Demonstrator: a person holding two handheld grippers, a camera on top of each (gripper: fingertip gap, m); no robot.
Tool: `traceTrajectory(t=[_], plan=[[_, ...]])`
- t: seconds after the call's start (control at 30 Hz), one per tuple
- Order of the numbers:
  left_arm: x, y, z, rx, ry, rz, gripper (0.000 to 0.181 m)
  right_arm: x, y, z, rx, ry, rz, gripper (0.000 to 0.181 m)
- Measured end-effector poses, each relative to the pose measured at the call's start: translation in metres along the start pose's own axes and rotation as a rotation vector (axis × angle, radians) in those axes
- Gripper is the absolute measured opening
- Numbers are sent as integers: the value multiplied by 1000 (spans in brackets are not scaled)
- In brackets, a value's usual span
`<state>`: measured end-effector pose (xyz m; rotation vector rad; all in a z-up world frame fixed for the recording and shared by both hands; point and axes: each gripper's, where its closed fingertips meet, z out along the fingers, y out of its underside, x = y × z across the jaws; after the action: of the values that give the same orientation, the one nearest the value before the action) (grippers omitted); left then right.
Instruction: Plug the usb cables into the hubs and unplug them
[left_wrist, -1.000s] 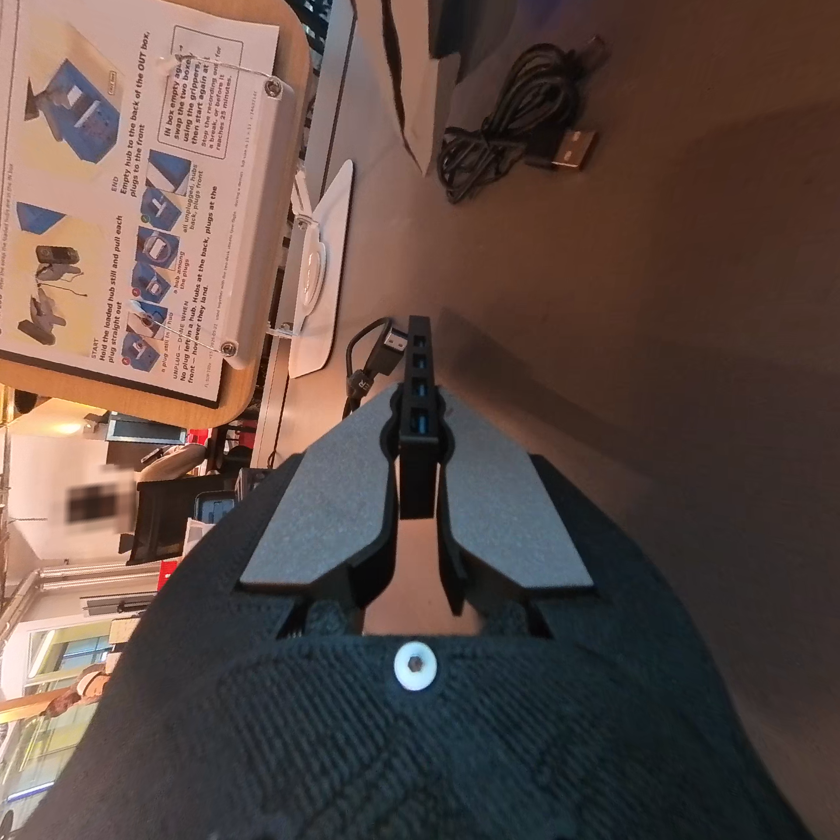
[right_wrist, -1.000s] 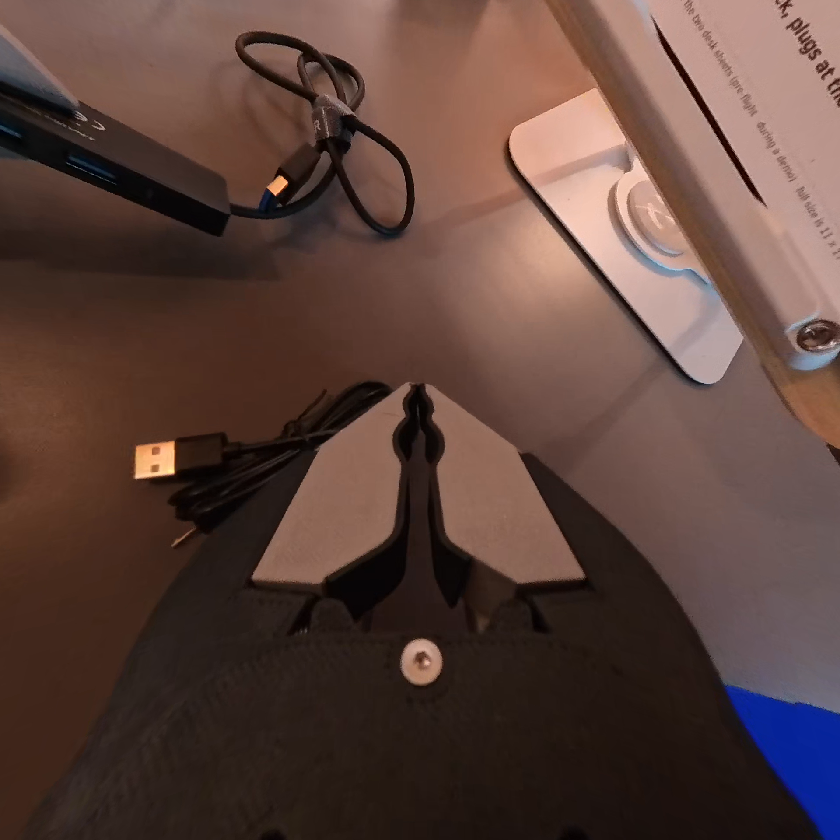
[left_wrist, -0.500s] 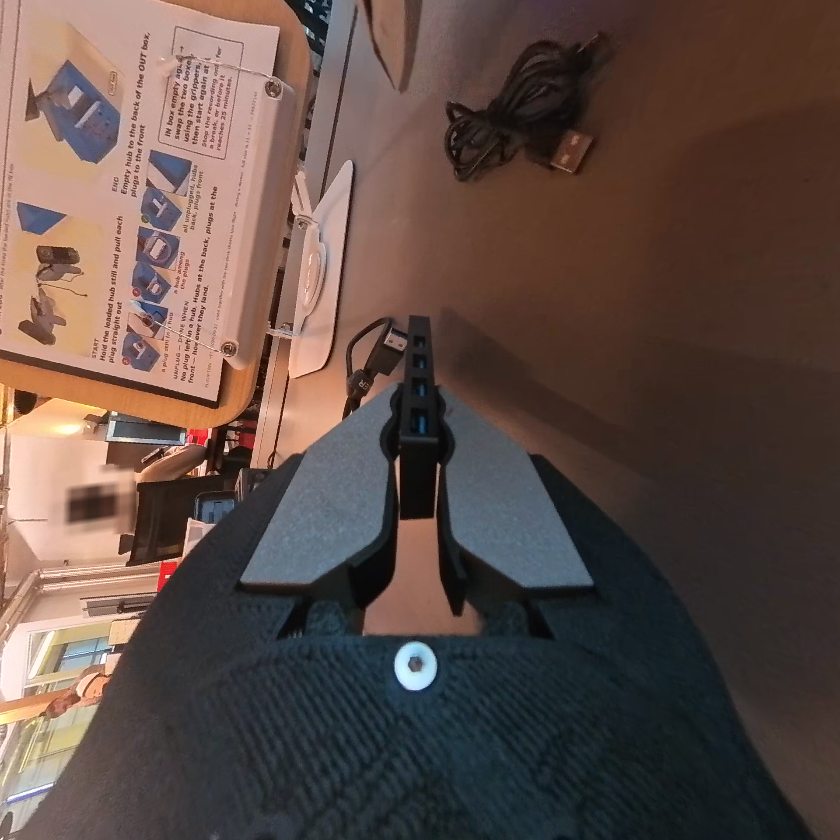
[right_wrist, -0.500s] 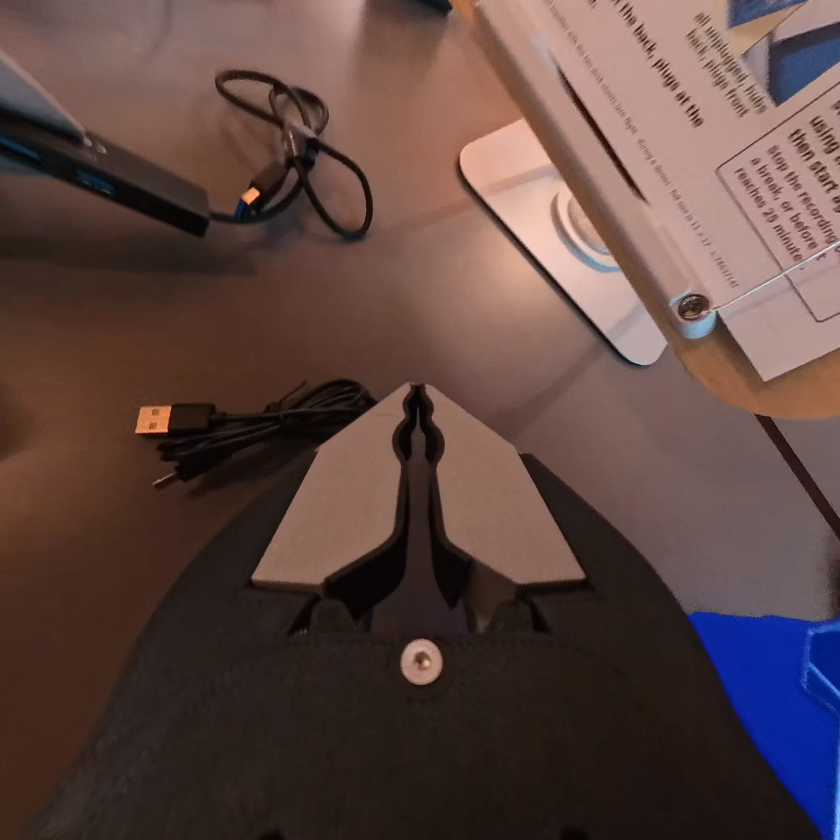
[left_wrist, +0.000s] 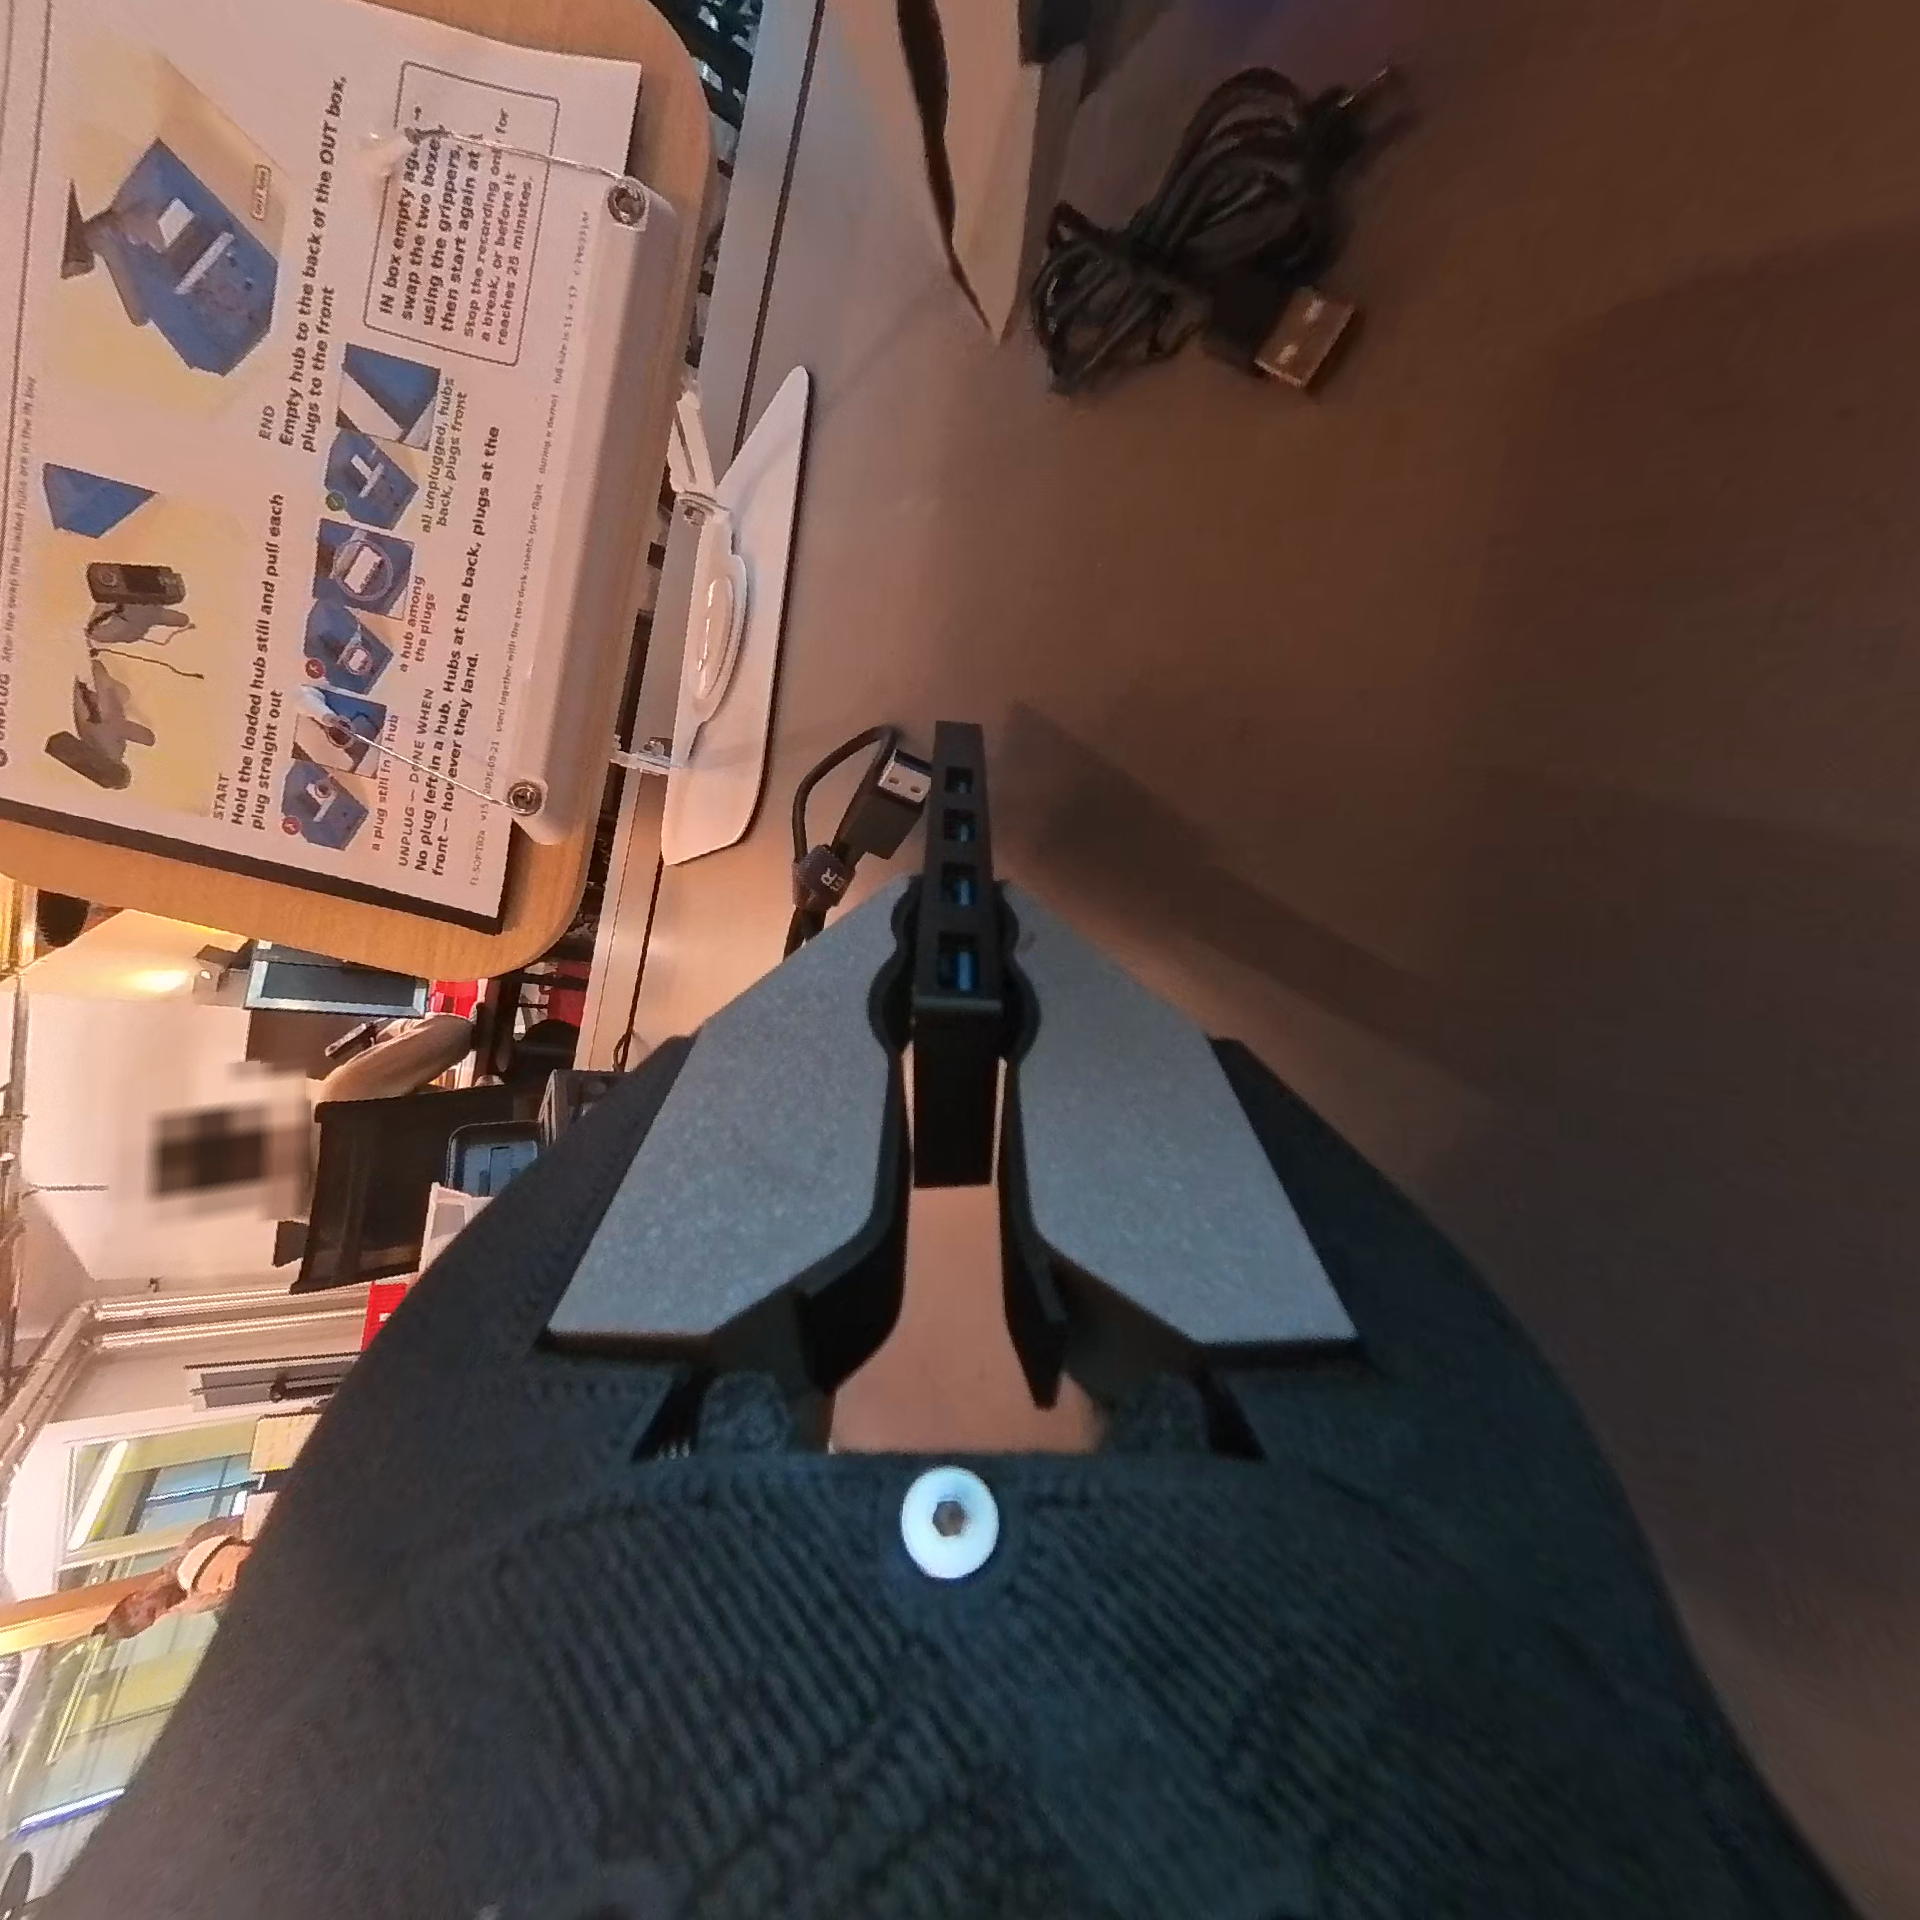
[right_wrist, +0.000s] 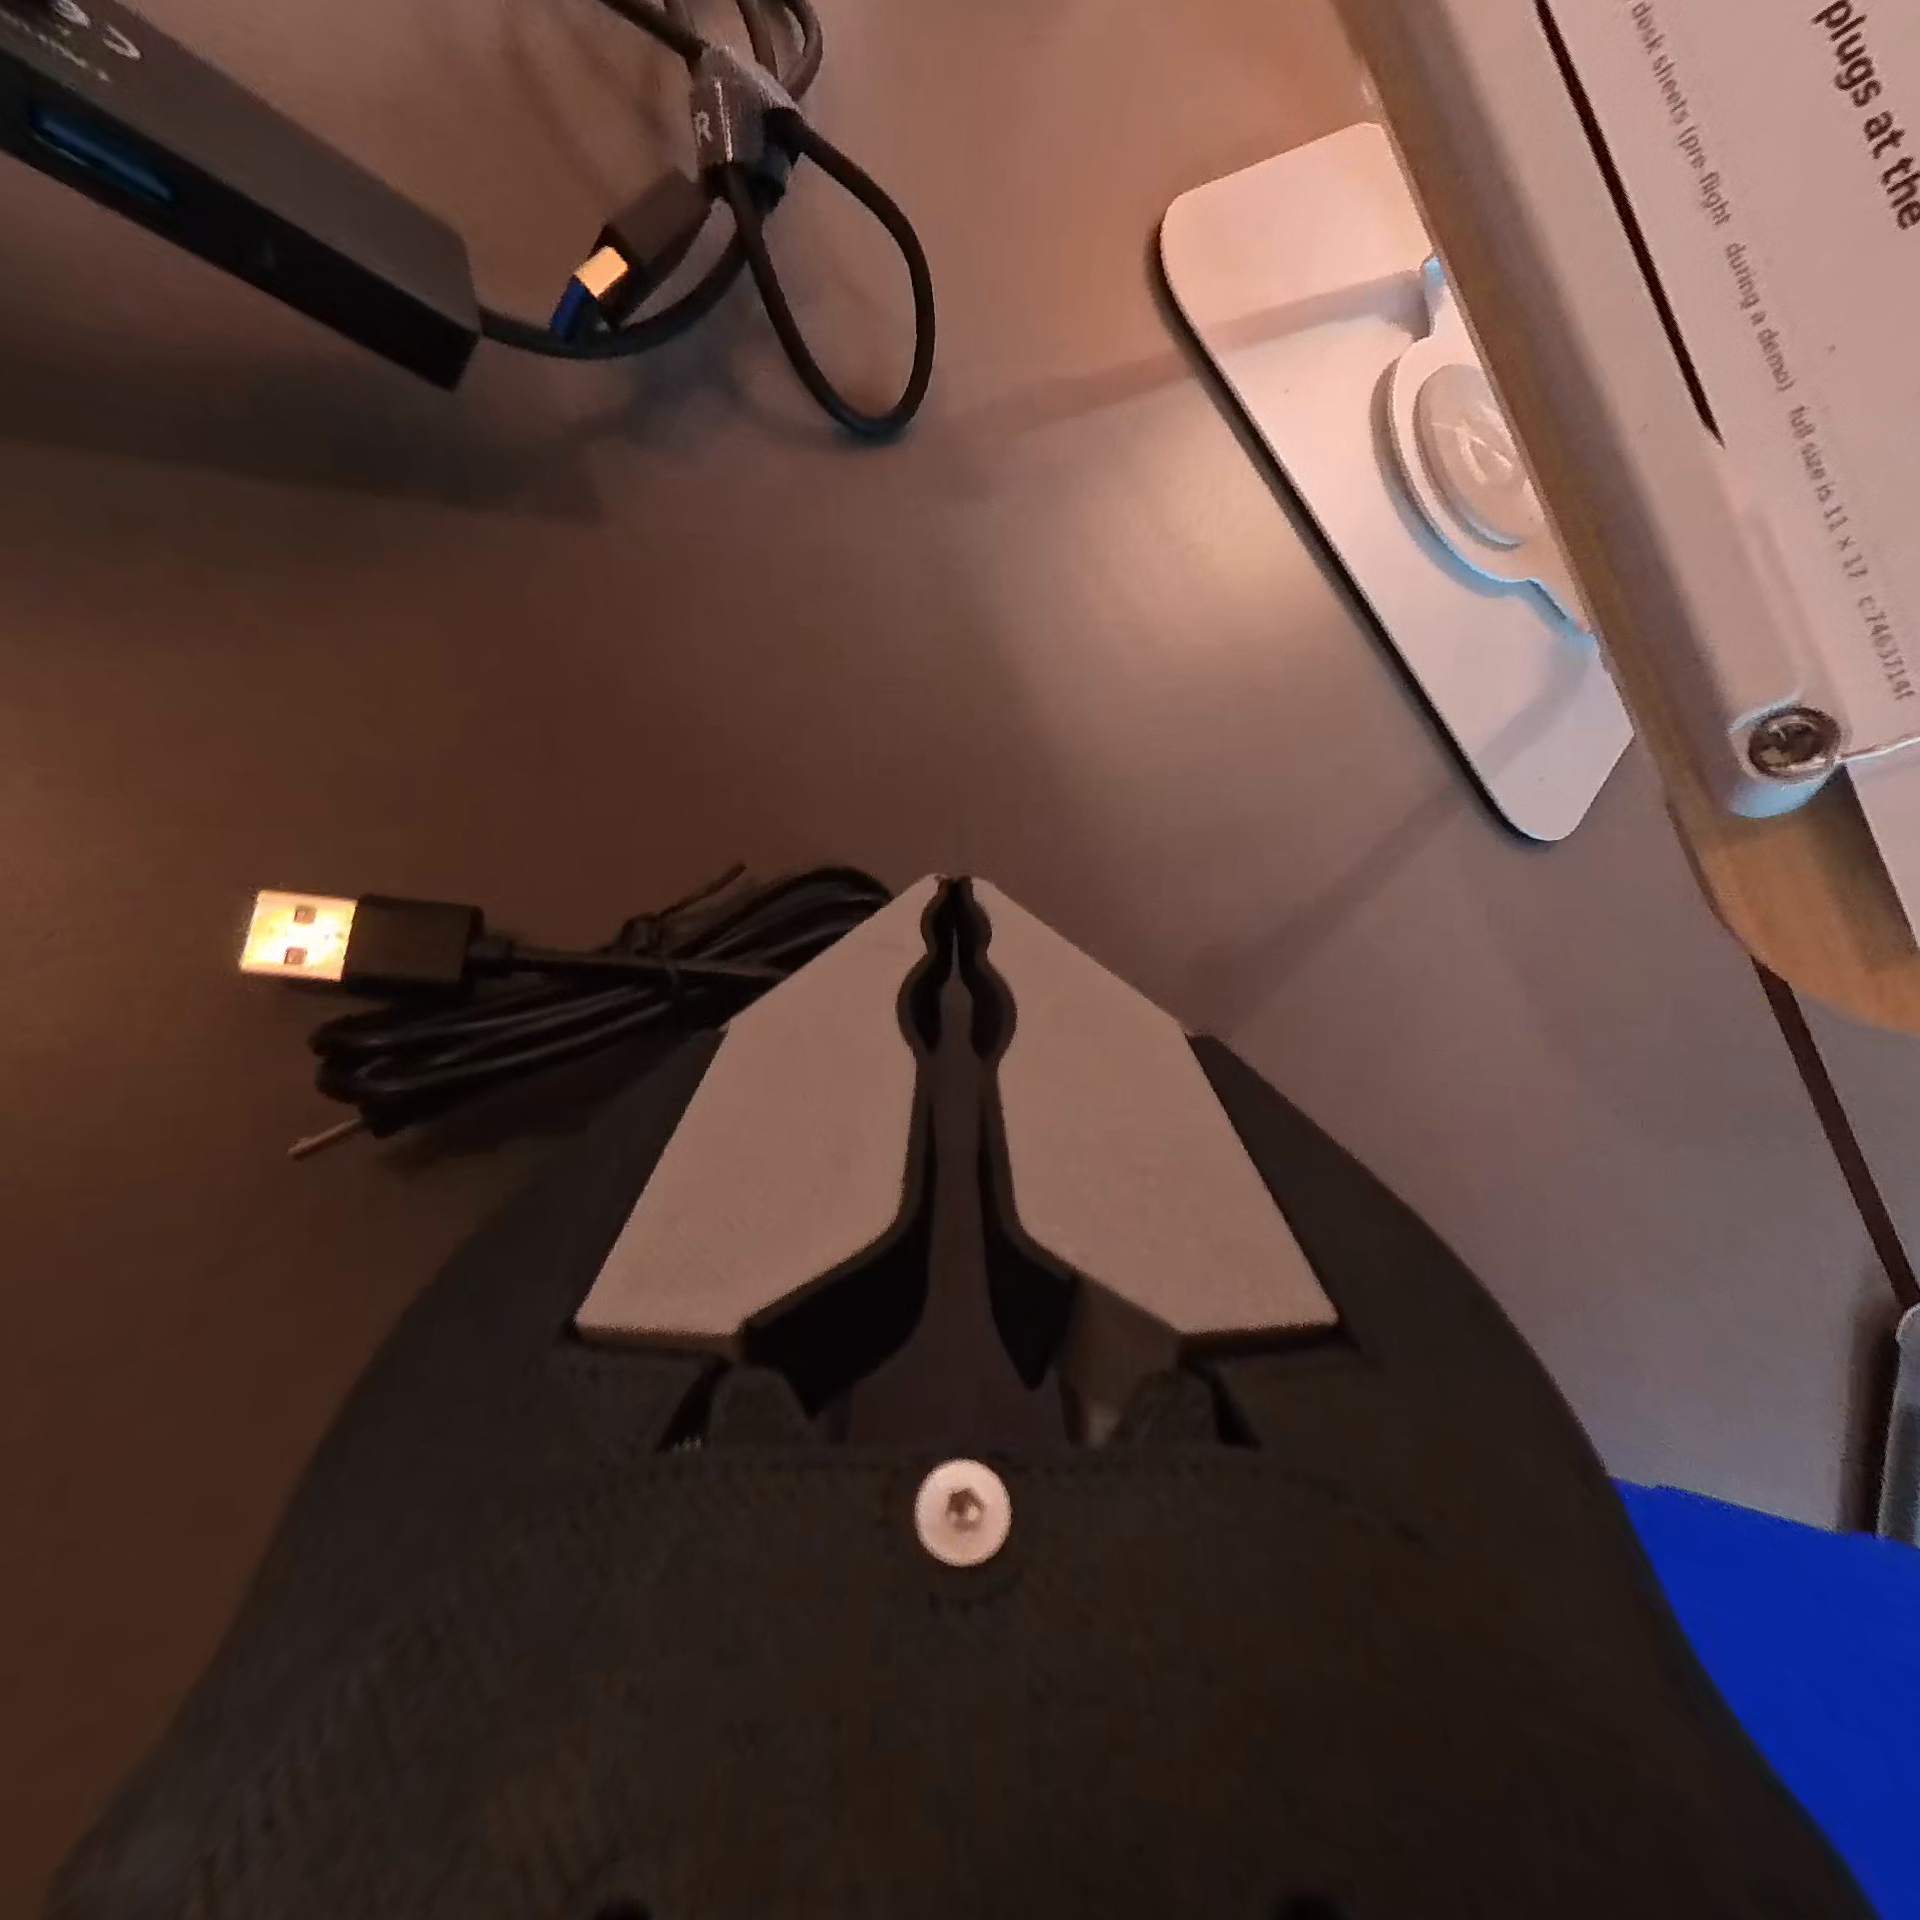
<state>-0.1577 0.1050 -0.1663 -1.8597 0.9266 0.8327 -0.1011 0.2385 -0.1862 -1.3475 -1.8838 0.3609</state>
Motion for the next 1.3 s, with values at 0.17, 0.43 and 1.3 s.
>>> traceTrajectory(t=[0.17,0.43,1.3], plan=[[0,0,0,0,1,1,8,1,11,-5,-60,-8,-38,0],[0,0,0,0,1,2,8,-39,15,-31,-15,-297,-73,0],[2,0,0,-2,1,9,8,-85,-27,-83,331,-659,-50,55]])
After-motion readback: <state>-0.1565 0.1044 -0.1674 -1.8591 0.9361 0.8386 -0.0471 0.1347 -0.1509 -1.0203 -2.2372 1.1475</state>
